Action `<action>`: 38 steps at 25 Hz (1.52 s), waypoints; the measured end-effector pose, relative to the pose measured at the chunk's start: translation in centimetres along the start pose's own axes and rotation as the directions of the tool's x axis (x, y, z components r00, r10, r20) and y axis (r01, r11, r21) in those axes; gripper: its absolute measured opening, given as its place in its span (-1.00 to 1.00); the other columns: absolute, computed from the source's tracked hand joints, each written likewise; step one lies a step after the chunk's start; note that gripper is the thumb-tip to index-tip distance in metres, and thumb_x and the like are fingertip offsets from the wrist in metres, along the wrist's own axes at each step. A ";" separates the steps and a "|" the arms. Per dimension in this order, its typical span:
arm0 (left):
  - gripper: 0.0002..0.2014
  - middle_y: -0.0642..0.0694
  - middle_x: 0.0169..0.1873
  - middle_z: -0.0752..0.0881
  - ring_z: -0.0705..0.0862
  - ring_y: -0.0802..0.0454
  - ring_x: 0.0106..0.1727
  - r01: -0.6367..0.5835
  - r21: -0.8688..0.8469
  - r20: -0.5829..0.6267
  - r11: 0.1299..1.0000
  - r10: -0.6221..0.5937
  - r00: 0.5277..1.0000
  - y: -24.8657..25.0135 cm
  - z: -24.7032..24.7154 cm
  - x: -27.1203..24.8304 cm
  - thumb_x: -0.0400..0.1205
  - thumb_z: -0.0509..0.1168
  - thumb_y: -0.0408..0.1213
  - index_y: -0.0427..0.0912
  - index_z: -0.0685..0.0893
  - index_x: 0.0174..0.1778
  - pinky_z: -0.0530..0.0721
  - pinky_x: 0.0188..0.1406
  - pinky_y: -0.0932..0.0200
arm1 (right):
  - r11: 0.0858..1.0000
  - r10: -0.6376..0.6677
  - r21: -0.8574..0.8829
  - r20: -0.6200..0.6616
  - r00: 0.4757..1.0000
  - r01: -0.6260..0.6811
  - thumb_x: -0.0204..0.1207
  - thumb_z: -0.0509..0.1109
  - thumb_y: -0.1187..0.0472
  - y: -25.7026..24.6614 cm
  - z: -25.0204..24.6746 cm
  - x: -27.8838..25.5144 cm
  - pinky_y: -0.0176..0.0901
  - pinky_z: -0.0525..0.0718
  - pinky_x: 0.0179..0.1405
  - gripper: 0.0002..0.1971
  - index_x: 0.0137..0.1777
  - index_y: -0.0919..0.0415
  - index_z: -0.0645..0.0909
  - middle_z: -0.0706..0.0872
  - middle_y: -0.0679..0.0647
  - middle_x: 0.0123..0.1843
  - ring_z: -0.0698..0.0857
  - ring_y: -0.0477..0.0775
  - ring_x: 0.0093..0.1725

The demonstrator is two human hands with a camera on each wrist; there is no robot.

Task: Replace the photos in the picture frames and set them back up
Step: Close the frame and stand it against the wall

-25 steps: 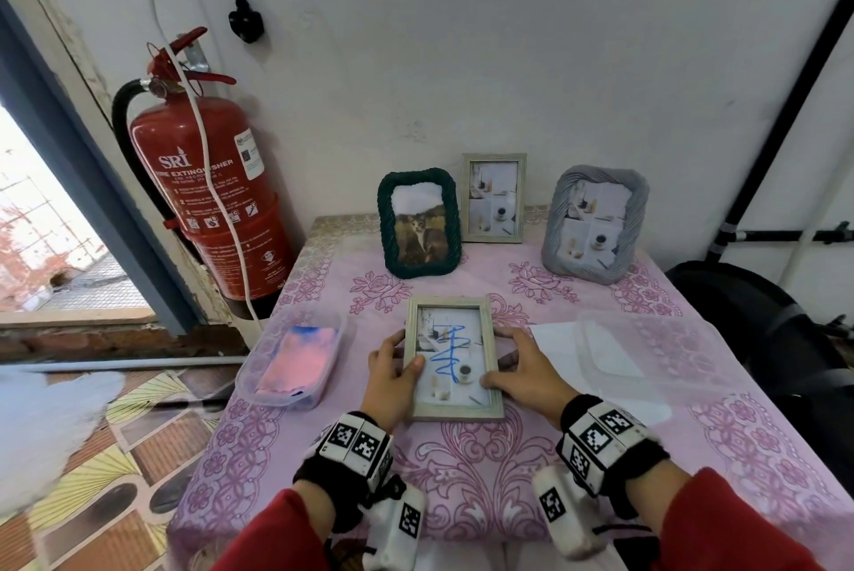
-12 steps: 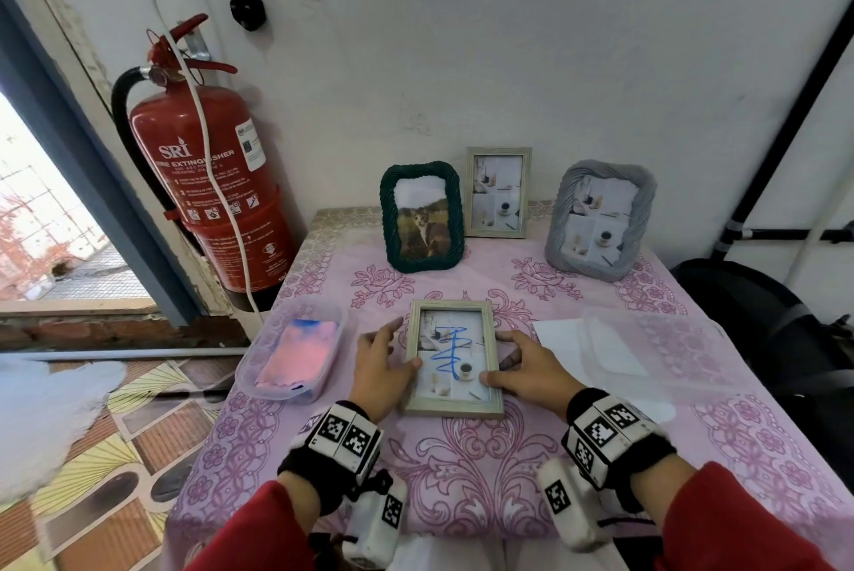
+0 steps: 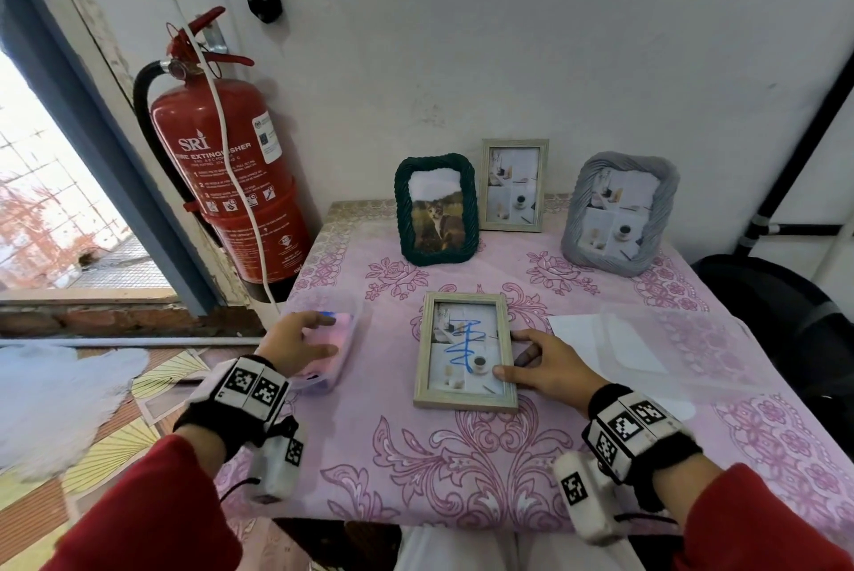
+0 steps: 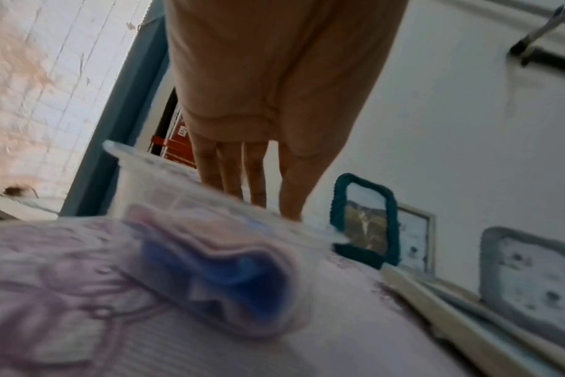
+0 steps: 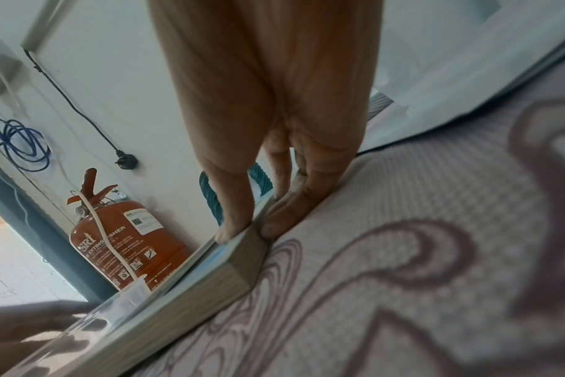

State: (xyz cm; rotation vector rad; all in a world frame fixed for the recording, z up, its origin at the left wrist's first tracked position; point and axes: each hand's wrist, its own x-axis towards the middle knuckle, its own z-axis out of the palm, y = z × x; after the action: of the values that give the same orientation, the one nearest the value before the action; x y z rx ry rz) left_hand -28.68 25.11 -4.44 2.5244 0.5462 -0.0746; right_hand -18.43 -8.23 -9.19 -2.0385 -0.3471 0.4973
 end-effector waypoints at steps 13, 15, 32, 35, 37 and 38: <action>-0.69 -0.19 -0.01 0.77 0.72 -0.09 -0.08 0.037 0.134 -0.165 0.990 -0.015 0.986 1.0 -1.4 -0.5 0.46 0.41 -0.37 -0.20 0.74 0.13 0.63 -0.08 0.15 | 1.000 -0.030 -0.008 -0.009 1.000 0.030 0.32 0.60 0.08 0.2 0.1 -0.1 -0.35 0.58 -0.12 -0.33 0.42 0.15 0.47 0.59 0.01 -0.21 0.61 -0.07 -0.18; -0.72 -0.18 -0.18 0.79 0.73 -0.04 -0.43 0.021 -0.014 -0.222 1.000 -0.024 0.975 2.1 -2.2 -1.1 0.51 0.35 -0.44 -0.24 0.70 0.14 0.71 -0.46 0.18 | 0.999 -0.036 0.001 -0.007 0.999 0.036 0.32 0.60 0.11 0.1 0.1 -0.1 -0.42 0.54 -0.25 -0.34 0.42 0.15 0.49 0.58 0.00 -0.25 0.59 -0.11 -0.25; -0.74 -0.28 0.11 0.71 0.67 -0.19 0.16 -0.296 -0.075 0.078 0.952 0.301 0.950 15.5 6.5 -1.2 0.59 0.31 -0.29 -0.32 0.69 0.15 0.60 0.17 0.09 | 0.996 -0.058 0.064 -0.006 0.998 0.058 0.29 0.63 0.12 0.1 0.2 -0.4 -0.28 0.62 -0.17 -0.36 0.38 0.13 0.53 0.62 -0.01 -0.28 0.63 -0.08 -0.24; -0.58 -0.48 0.10 0.56 0.57 -0.32 0.21 -0.279 0.054 0.379 0.959 0.239 0.894 15.4 7.7 -1.3 0.76 -0.01 -0.16 -0.44 0.61 0.01 0.42 0.12 0.07 | 0.997 -0.075 0.007 -0.007 0.997 0.075 0.32 0.60 0.16 -0.1 0.1 -0.7 -0.11 0.62 -0.05 -0.43 0.36 0.10 0.58 0.60 -0.03 -0.32 0.60 -0.07 -0.25; -0.60 -0.41 0.36 0.48 0.47 -0.24 0.39 -0.255 0.013 0.398 0.967 0.229 0.888 14.6 7.6 -1.0 0.77 -0.01 -0.23 -0.45 0.51 0.33 0.35 0.25 0.14 | 0.998 -0.043 0.035 0.004 0.999 0.043 0.39 0.54 0.27 -0.5 0.1 -0.8 0.00 0.68 0.05 -0.48 0.38 0.16 0.57 0.60 0.01 -0.32 0.63 -0.01 -0.22; -0.62 -0.31 0.45 0.45 0.43 -0.16 0.46 -0.255 -0.025 0.377 0.967 0.246 0.893 14.0 7.3 -0.8 0.74 0.06 -0.29 -0.36 0.45 0.45 0.33 0.30 0.23 | 0.994 0.006 0.105 0.025 1.000 -0.009 0.43 0.47 0.37 -0.8 0.1 -0.8 -0.01 0.70 0.03 -0.49 0.41 0.22 0.53 0.59 0.05 -0.31 0.65 0.02 -0.23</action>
State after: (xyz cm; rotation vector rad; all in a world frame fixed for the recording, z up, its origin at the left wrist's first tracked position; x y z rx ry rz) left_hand -23.39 10.20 -3.39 2.4918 0.0625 -0.4637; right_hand -19.21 -8.15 -8.37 -1.9338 -0.3213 0.5344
